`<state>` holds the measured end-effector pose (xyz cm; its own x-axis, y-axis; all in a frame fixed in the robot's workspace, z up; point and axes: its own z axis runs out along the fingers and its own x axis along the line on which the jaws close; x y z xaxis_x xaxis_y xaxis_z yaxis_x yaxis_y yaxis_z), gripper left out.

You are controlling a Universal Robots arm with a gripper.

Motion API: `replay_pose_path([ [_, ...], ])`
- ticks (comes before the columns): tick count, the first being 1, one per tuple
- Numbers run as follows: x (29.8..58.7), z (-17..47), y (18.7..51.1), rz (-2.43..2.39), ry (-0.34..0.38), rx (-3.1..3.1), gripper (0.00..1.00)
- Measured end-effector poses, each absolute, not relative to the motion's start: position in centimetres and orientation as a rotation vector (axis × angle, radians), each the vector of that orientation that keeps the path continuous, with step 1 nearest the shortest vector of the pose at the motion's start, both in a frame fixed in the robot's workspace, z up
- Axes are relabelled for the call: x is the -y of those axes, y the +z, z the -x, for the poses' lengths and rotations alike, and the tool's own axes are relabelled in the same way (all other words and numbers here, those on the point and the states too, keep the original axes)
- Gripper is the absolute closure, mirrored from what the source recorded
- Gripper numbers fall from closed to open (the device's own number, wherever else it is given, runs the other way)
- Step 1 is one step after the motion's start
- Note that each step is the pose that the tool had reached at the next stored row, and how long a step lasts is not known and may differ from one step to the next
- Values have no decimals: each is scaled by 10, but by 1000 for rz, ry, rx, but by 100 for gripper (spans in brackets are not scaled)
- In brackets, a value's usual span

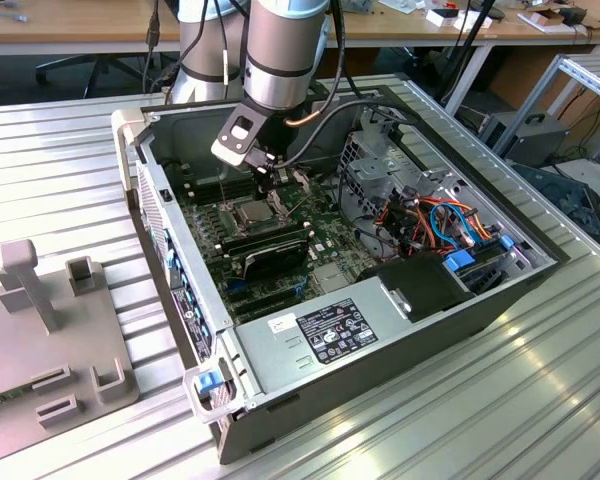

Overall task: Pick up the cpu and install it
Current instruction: 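Close the cpu cover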

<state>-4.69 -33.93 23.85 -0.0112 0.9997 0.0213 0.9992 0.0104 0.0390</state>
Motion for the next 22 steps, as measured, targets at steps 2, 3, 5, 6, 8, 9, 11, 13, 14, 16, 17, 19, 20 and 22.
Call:
replay_pose_path([
  [2,339,47,242,-2200,67,-2224,89],
  [3,339,47,245,-2200,67,-2224,89],
  [5,339,47,255,-2199,66,-2224,89],
  [6,339,47,257,-2199,66,-2224,89],
  [8,339,47,257,-2200,66,-2224,89],
  [9,339,47,257,-2200,66,-2224,89],
  [11,339,47,257,-2199,66,-2224,89],
  [13,339,47,257,-2200,66,-2224,89],
  [14,339,47,258,-2199,65,-2223,89],
  [16,339,47,259,-2199,65,-2223,89],
  [17,339,47,261,-2200,66,-2223,89],
  [19,339,47,263,-2199,65,-2224,89],
  [20,339,47,265,-2200,65,-2223,89],
  [22,339,47,267,-2199,65,-2223,89],
])
